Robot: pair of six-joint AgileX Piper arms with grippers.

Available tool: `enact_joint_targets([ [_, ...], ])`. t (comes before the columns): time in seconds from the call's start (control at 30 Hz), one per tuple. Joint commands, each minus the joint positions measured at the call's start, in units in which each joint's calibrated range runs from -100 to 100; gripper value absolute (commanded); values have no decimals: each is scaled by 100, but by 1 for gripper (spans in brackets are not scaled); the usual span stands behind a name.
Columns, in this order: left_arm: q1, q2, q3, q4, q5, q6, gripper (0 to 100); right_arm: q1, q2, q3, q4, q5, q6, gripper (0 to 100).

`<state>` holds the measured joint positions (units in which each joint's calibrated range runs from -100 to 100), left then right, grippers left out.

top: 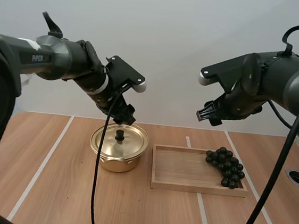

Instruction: Open the pot, put the grape inside, and close it

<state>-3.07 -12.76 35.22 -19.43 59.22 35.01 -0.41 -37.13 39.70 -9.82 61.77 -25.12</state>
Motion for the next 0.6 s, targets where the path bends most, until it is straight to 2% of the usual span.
enact_joint_targets([
  [0.0,-98,249,-188,538,6,-481,100,1,-24,-29,-35,-85,23,100],
  [0.57,-98,1366,-332,606,37,-627,100,1,-24,-29,-35,-160,23,100],
])
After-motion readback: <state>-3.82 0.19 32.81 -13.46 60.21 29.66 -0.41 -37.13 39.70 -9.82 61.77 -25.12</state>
